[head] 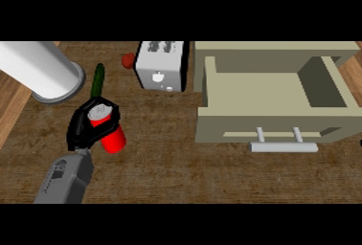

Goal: Pick up the can, place it into the drawer and close the drawer

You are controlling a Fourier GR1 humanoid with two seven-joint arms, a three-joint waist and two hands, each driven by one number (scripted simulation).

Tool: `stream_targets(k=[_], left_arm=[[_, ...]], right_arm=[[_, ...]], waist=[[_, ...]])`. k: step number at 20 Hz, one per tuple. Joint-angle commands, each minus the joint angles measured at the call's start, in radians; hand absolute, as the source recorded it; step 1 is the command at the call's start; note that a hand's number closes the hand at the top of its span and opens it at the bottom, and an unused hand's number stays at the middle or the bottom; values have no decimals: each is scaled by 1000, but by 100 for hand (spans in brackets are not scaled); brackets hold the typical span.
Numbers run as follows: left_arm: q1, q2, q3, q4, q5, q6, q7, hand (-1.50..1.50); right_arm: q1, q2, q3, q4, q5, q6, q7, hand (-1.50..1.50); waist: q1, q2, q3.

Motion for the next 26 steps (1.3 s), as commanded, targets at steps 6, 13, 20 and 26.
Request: stream_targets(k=[6,13,20,26], left_arm=[[-18,-38,-124,-321,-56,84,233,150],[-197,-95,-196,-365,-112,175,447,150],[-345,-99,-344,-353,-129,326,549,150],[-593,-99,-374,-267,-122,434,649,150]], right_arm=[[-2,0,-12,13,8,0,-10,-150],[-8,5,-4,-25,6,0,30,-150],[11,3,-26,-57,-28,8,36,-150],[6,7,-17,-17,-19,18,2,-150]], waist=[[-5,2,0],[-10,2,0],[-16,3,-1],[-25,3,0]])
